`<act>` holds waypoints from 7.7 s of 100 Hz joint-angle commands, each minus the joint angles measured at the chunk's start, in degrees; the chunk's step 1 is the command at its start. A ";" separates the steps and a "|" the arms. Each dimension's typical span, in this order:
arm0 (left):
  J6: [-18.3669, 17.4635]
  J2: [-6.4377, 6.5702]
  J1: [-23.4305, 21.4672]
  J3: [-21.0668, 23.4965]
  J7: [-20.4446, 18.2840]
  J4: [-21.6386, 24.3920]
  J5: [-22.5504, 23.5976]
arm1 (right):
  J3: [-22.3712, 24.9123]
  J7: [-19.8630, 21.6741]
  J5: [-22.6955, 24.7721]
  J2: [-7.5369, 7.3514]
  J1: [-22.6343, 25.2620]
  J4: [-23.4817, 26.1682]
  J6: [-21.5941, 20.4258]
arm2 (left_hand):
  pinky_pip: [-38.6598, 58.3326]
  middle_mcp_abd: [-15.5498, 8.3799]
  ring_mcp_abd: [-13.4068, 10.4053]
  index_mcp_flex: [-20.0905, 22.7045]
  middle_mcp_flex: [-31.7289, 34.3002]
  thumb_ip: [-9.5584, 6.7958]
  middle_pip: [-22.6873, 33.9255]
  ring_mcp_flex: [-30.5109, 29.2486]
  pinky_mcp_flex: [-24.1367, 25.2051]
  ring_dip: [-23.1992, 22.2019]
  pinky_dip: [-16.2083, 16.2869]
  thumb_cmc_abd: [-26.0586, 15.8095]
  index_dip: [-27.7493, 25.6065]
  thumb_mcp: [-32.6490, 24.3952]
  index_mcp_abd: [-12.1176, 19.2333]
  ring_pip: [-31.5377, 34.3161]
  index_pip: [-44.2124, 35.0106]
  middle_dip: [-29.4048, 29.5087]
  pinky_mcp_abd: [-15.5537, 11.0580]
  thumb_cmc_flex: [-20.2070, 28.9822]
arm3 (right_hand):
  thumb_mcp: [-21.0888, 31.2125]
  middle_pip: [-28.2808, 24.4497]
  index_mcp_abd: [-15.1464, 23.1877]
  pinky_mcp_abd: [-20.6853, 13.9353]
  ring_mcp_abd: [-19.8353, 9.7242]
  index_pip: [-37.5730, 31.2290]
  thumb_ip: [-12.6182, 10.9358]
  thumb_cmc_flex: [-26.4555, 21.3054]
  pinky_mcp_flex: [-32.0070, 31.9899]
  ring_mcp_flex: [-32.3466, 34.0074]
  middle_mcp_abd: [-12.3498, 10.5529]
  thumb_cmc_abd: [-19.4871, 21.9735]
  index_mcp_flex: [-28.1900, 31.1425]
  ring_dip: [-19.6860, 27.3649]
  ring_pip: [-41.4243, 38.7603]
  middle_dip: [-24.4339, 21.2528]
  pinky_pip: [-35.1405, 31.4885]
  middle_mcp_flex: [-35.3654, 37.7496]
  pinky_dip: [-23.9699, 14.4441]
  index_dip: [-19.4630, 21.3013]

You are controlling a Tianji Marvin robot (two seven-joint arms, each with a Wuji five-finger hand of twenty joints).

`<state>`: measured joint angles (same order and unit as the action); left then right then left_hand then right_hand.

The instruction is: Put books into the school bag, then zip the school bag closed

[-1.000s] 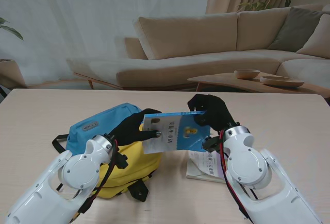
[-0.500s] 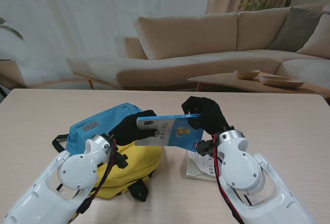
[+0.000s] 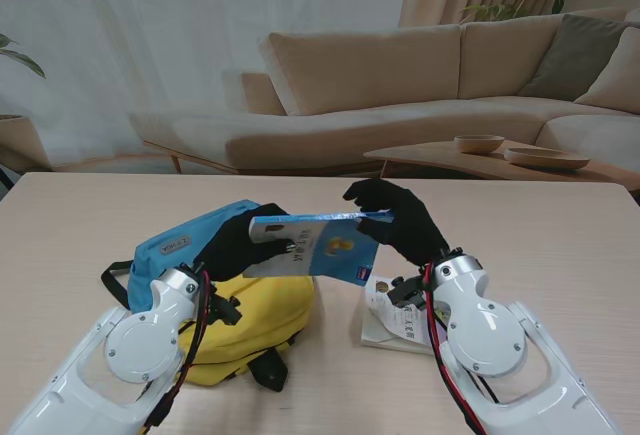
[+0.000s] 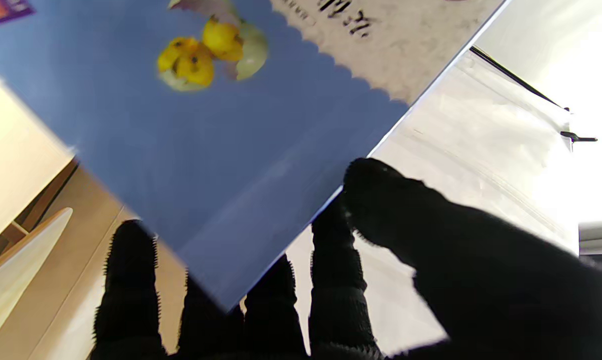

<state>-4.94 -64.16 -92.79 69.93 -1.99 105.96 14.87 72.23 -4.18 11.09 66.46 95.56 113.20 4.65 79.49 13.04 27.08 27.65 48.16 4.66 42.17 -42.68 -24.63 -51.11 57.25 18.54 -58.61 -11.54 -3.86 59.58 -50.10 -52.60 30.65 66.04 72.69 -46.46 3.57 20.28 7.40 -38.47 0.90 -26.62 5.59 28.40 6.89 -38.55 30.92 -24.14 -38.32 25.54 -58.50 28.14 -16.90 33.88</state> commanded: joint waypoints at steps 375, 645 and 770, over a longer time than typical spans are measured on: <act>12.39 6.18 -9.04 -0.22 -27.28 6.41 47.20 | 5.09 -4.04 -38.95 4.02 3.33 -5.49 -7.74 | -22.58 -6.24 -9.50 -13.98 -19.99 -0.69 -7.75 21.07 24.97 8.69 -14.39 -3.90 19.68 -13.78 2.65 -25.20 6.06 5.85 -8.69 -8.91 | -1.58 -7.71 4.18 1.01 6.96 -17.22 14.32 -23.50 32.67 29.25 3.81 1.02 30.53 -3.62 -23.34 7.54 -30.02 32.24 -13.14 12.87; 7.91 1.54 -13.82 11.98 -0.62 13.80 29.93 | -19.19 -35.65 -52.79 21.04 -13.02 -17.62 39.75 | -7.73 -2.33 -2.20 -0.67 -1.02 -0.31 8.93 5.77 15.57 2.27 -12.11 -5.82 7.12 -2.58 4.44 -3.73 -12.55 1.80 -2.30 7.92 | 1.06 -5.92 0.37 5.27 12.26 -16.08 14.54 -23.25 43.87 36.25 8.53 -0.67 29.81 0.50 -20.69 0.19 -32.21 34.01 -8.50 3.64; 8.13 1.75 -15.43 12.01 -1.84 15.00 30.56 | -27.42 -52.67 -68.99 29.98 -30.59 -40.53 31.18 | -7.74 -2.36 -2.28 -0.62 -0.97 -0.33 8.91 5.71 15.61 2.13 -12.26 -5.87 6.59 -2.74 4.40 -3.90 -12.48 1.69 -2.39 7.92 | -0.12 -6.51 0.93 3.54 10.74 -17.23 14.60 -23.39 42.36 34.33 6.99 0.43 27.22 0.89 -18.40 -2.42 -30.27 32.17 -6.83 2.16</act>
<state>3.17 -62.16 -107.73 82.05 -2.85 119.71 45.48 45.02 -57.88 -58.42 94.95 65.26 72.69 36.34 69.46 10.77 23.45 27.57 47.56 4.44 48.65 -36.37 -9.65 -47.89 44.35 15.48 -48.28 -12.32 -1.66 54.61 -55.74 -50.69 26.49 69.80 67.33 -50.66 -4.05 25.69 18.67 -44.45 15.78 -44.60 47.07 59.35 14.97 -45.01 53.21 -23.28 -56.42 24.25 -87.34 60.98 -24.23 35.16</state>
